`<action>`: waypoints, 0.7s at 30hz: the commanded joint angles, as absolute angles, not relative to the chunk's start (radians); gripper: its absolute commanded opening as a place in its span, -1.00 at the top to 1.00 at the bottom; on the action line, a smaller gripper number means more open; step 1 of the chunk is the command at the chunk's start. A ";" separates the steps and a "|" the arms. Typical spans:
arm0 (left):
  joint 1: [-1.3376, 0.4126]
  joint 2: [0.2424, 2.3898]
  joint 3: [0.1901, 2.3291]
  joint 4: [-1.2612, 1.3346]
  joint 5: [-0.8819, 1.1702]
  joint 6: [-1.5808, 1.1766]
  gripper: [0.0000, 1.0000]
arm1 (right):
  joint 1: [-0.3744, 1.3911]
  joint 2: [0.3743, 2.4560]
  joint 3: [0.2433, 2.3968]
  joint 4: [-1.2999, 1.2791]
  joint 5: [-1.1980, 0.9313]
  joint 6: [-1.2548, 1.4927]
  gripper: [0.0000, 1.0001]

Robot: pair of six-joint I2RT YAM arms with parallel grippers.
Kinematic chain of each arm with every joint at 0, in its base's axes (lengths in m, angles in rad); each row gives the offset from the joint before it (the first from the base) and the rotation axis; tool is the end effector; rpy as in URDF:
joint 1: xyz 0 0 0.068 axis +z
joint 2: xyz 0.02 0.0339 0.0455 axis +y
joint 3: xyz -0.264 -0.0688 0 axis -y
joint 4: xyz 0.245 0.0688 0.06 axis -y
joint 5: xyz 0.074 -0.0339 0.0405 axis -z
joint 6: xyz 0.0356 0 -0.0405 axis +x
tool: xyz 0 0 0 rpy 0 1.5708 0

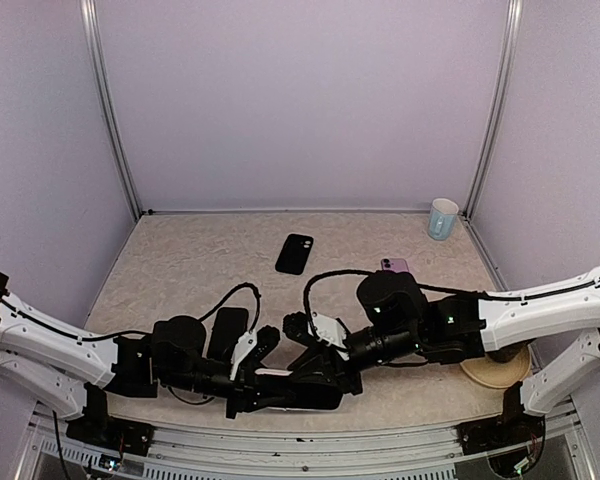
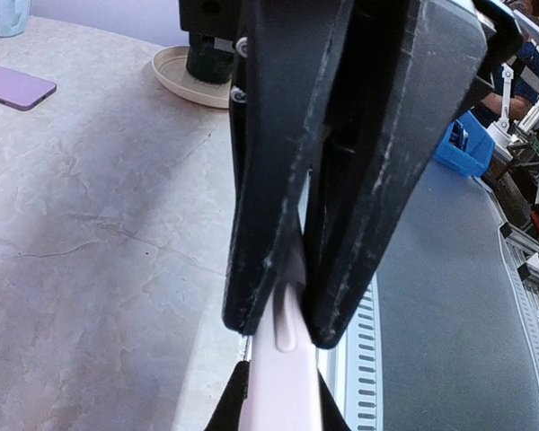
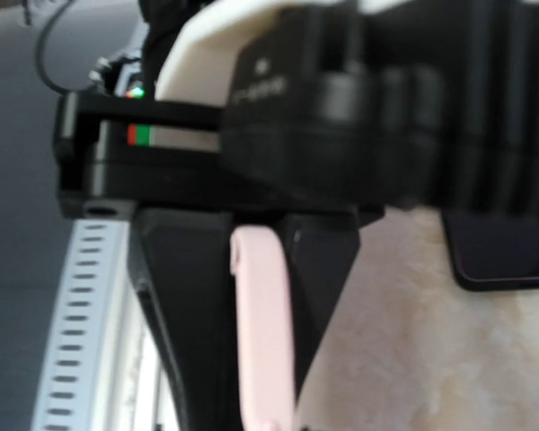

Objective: Put the phone into the phone case
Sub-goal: Press the phone case onto the phone.

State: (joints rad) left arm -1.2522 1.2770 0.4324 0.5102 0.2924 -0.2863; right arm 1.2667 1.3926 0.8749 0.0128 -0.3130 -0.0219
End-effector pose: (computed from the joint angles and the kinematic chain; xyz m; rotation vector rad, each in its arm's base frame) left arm 0.0696 -0.2437 0.1874 1.1752 1.7655 -1.2667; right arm 0.0824 0.2993 0.2520 -1.5025 1.6551 1.0508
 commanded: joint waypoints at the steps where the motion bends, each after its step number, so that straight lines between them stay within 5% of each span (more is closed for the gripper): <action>1: -1.256 1.280 0.468 0.561 0.237 -0.267 0.96 | 1.216 1.392 0.921 -0.022 -0.536 0.077 1.00; 9: -1.268 1.293 0.477 0.537 0.217 -0.255 0.95 | 1.125 1.324 0.927 -0.006 -0.688 0.206 1.00; 21: -1.270 1.304 0.479 0.538 0.202 -0.258 0.95 | 1.094 1.262 0.914 0.035 -0.714 0.287 0.46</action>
